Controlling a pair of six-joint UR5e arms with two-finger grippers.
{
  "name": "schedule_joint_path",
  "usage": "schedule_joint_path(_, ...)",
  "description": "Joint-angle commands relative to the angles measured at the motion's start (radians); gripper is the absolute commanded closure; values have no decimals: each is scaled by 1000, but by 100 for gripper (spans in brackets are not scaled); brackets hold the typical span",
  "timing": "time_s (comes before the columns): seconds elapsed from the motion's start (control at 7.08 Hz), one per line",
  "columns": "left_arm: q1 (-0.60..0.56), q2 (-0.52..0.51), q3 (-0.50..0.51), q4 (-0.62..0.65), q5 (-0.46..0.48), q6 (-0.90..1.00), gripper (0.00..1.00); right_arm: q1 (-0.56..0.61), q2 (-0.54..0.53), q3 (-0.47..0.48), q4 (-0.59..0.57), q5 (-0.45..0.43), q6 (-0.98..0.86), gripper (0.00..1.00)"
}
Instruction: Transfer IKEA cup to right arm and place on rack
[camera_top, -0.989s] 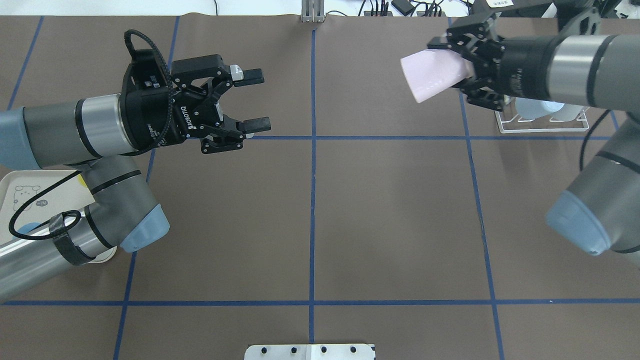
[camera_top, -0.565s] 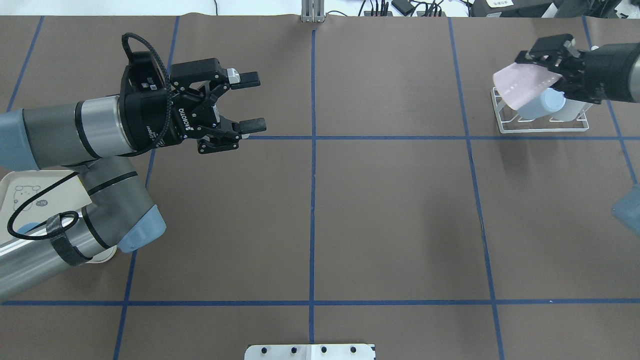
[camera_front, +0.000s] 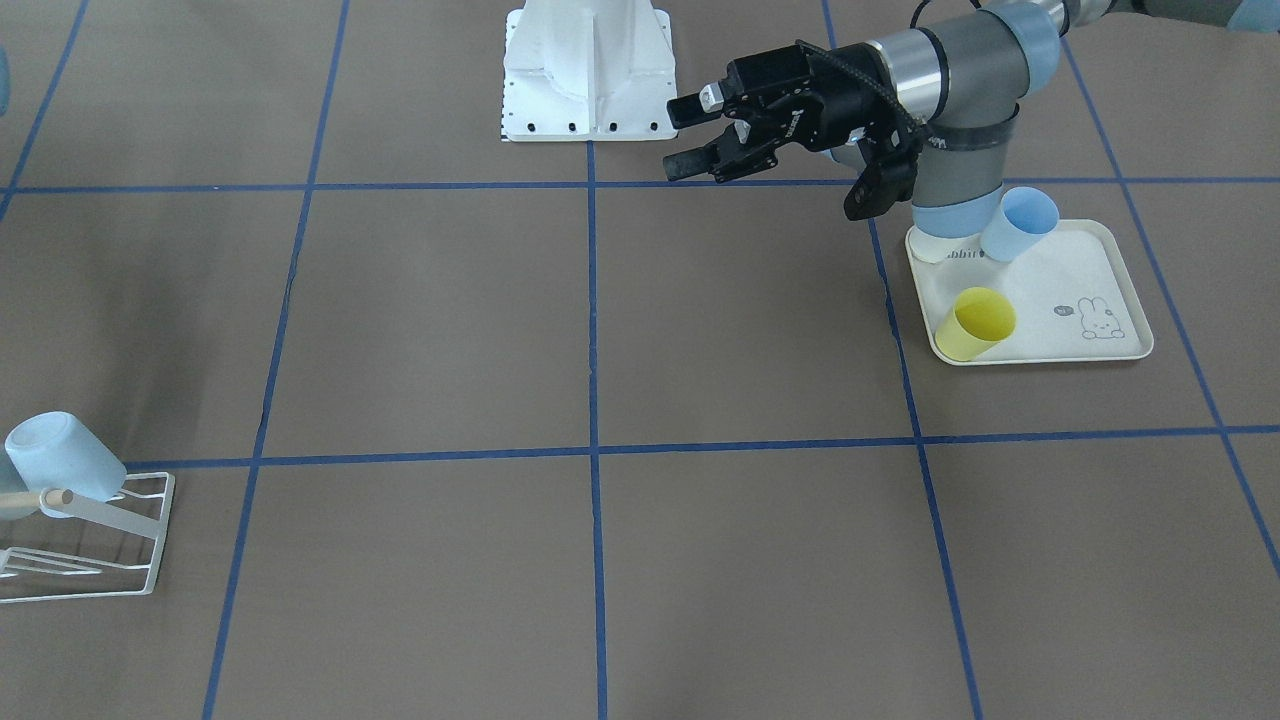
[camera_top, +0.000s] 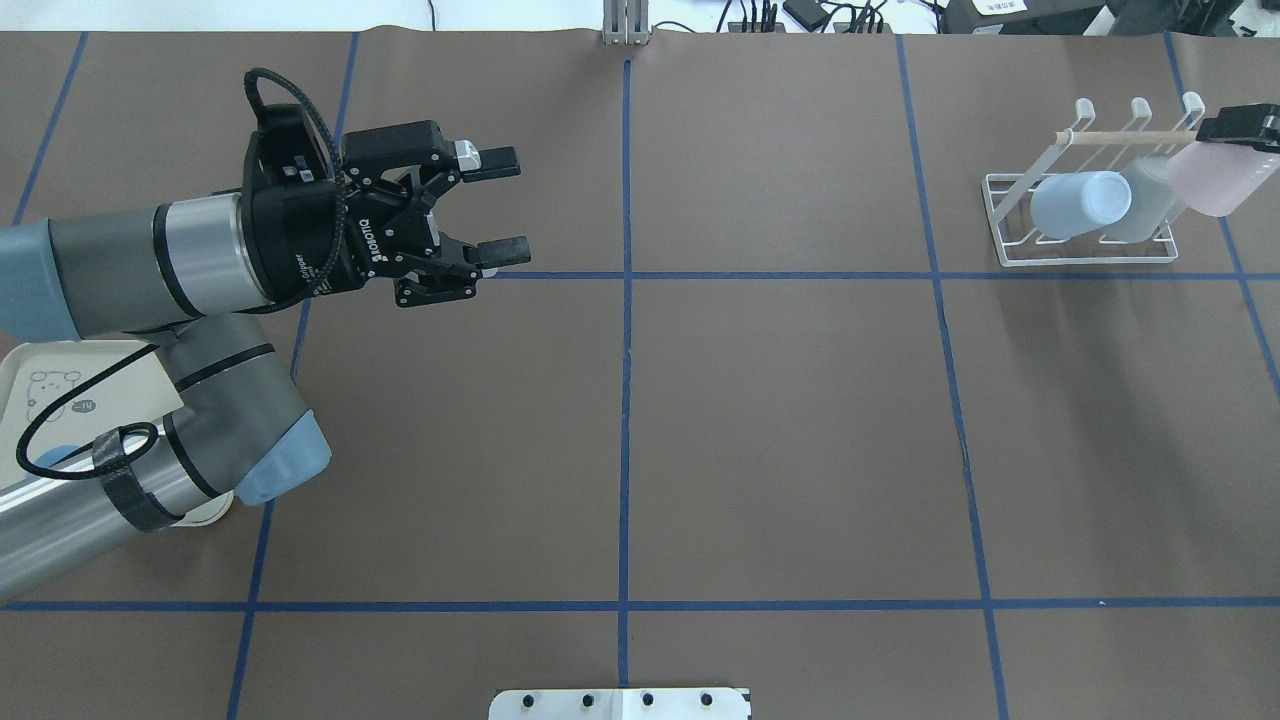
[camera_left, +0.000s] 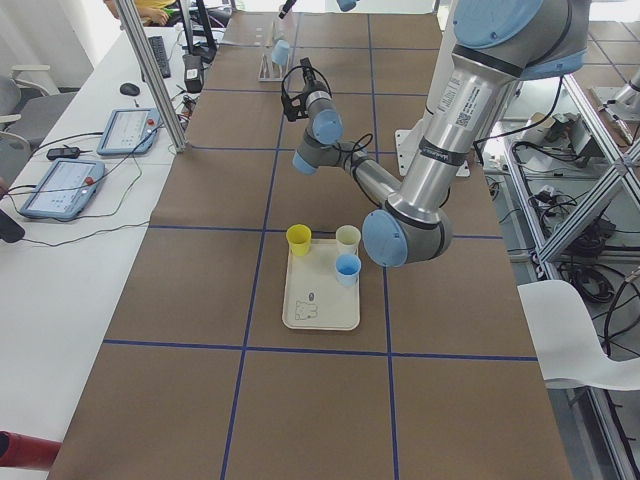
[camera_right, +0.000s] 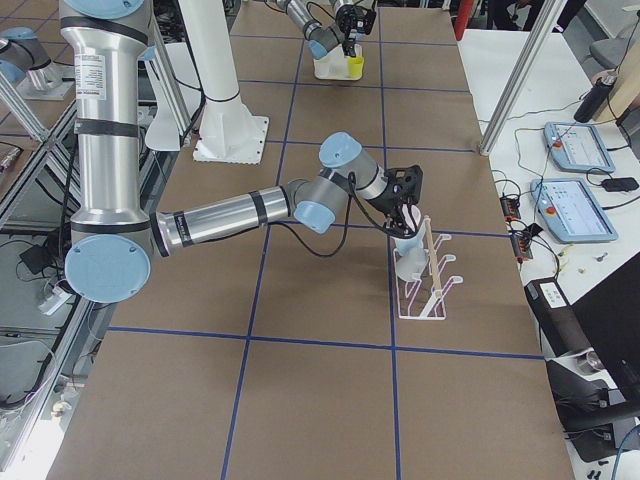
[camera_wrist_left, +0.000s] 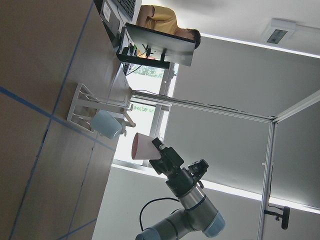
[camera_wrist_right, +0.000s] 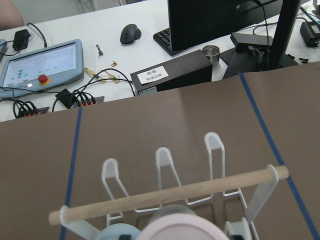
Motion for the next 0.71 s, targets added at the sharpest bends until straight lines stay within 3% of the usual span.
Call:
schedule_joint_path(0.0, 1, 8, -1, 0, 0, 0, 10, 30, -1, -78, 4, -4, -140, 100)
schedule_joint_path(0.57, -4, 13, -12, -2, -2, 0, 9, 30, 49, -126, 4, -7, -130, 100)
